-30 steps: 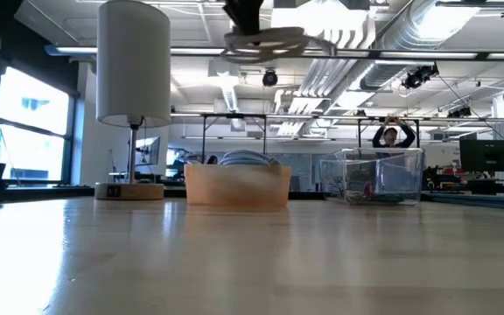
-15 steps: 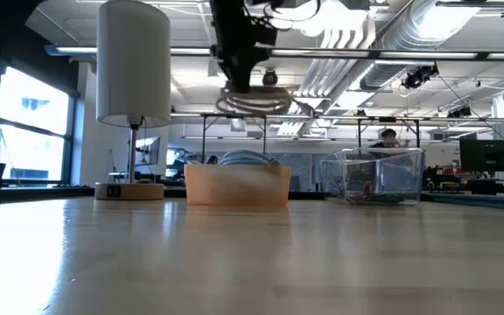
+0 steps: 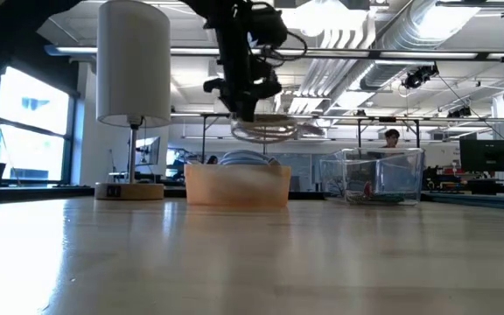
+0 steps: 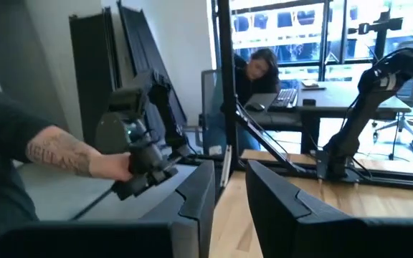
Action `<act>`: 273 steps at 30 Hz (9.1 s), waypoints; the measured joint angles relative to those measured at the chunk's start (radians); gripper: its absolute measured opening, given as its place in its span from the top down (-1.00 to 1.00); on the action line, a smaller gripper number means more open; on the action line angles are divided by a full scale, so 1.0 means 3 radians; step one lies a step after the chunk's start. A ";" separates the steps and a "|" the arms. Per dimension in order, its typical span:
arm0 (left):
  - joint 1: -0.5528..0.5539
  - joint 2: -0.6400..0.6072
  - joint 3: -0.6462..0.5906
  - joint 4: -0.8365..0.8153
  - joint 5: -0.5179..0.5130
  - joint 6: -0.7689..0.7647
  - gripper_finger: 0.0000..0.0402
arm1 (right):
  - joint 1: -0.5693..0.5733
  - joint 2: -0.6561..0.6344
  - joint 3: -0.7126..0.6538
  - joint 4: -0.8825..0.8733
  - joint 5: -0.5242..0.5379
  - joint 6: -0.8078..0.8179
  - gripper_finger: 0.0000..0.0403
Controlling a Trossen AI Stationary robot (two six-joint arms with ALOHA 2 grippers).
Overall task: Pick & Place USB Port
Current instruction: Put the light brown HDMI cable into the orange bin, then return to Home Position
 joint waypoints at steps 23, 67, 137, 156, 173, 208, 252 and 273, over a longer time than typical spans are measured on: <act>0.0277 0.0243 -0.0004 -0.0020 -0.0386 -0.0720 0.61 | 0.0020 -0.0057 -0.0001 -0.0455 -0.0374 0.0240 0.64; -0.0417 0.0508 0.1175 0.0165 0.0714 0.2232 -0.47 | 0.0019 -0.0310 -0.0001 -0.0477 0.0124 -0.0308 0.64; -0.2656 -0.4486 -0.1782 -0.0209 -0.0199 0.2557 1.00 | 0.0017 -0.0959 0.0327 -0.1442 0.1976 -0.1216 1.00; -0.2656 -0.5585 -0.3880 0.1100 0.0062 0.2469 1.00 | 0.0019 -0.1456 0.0323 -0.2689 0.2048 -0.0102 1.00; -0.2655 -0.6456 -0.4661 0.1541 0.0368 0.2363 1.00 | 0.0020 -0.1460 0.0275 -0.3976 0.2170 0.1538 1.00; -0.2655 -0.6739 -0.6070 0.3181 0.1389 0.2411 1.00 | 0.0060 -0.1464 -0.0624 -0.3972 0.2301 0.2525 1.00; -0.2655 -0.6720 -0.6460 0.3563 0.0759 0.2133 1.00 | 0.1094 -0.1464 -0.1055 -0.2591 0.2422 0.1995 1.00; -0.2655 -0.6704 -0.6460 0.3564 0.0786 0.2168 0.99 | 0.1086 -0.1252 -0.2128 0.0591 0.1746 0.0391 1.00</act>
